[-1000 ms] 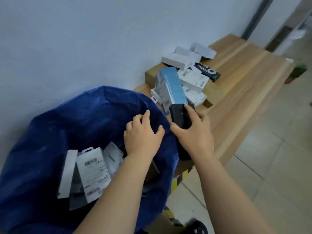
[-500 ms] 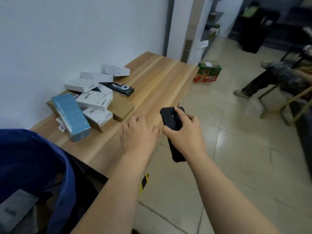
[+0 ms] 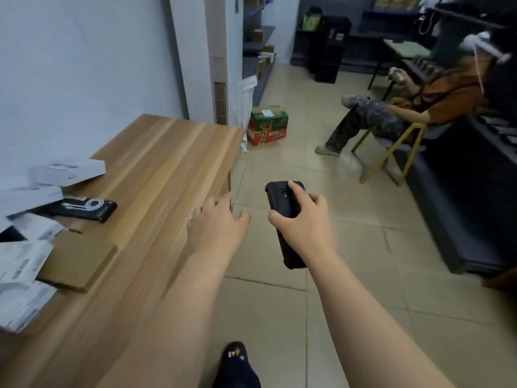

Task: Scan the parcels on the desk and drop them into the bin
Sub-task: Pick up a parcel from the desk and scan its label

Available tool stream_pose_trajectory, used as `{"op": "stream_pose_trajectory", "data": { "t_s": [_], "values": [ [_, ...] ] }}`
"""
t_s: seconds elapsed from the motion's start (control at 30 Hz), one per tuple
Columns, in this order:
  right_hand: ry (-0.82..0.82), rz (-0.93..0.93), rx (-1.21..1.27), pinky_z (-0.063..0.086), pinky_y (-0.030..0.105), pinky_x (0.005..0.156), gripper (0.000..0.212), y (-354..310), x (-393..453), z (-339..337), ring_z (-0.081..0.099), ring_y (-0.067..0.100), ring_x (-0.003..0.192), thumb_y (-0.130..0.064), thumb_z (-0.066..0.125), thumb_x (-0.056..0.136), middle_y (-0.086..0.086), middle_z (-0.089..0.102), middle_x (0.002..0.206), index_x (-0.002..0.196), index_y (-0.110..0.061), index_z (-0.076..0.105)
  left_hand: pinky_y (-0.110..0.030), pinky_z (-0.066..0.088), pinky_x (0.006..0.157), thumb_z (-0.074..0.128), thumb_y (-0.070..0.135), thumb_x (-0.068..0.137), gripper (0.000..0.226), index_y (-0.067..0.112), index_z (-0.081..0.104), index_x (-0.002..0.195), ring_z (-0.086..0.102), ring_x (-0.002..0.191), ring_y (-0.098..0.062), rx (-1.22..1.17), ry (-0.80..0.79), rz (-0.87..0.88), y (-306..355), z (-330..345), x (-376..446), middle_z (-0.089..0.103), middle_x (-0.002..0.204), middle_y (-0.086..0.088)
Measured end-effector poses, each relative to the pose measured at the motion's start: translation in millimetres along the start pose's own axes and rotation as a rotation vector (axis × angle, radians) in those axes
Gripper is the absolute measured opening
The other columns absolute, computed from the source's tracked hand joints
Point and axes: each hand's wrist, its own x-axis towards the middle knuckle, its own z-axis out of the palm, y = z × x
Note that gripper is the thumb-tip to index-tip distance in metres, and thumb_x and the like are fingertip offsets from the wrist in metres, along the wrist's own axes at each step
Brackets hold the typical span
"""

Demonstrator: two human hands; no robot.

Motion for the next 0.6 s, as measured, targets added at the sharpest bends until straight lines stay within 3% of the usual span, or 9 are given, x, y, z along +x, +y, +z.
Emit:
{"op": "stream_pose_trajectory", "data": {
  "t_s": [0.33,0.6],
  "values": [
    [0.096,0.039,-0.042,0.039,0.030,0.079,0.072,-22.1,178.0,2.4,0.048,0.014,0.097,-0.046,0.067,0.081,-0.009,0.039,0.139,0.146,-0.050,0.037,-0.042,0.039,0.103,0.044,0.051,0.096,0.055,0.033,0.040,0.148,0.043,0.129,-0.028,0.000,0.016,0.086,55.4,6.4,180.6,0.047,0.142,-0.003],
    [-0.022,-0.018,-0.011,0.044,0.032,0.077,0.072,-41.8,314.2,52.1,0.053,0.015,0.099,-0.047,0.066,0.081,-0.009,0.039,0.134,0.146,-0.052,0.035,-0.042,0.040,0.102,0.043,0.048,0.098,0.054,0.028,0.041,0.148,0.046,0.126,-0.030,0.058,0.076,-0.063,42.6,10.7,294.1,0.049,0.140,-0.007]
  ]
}}
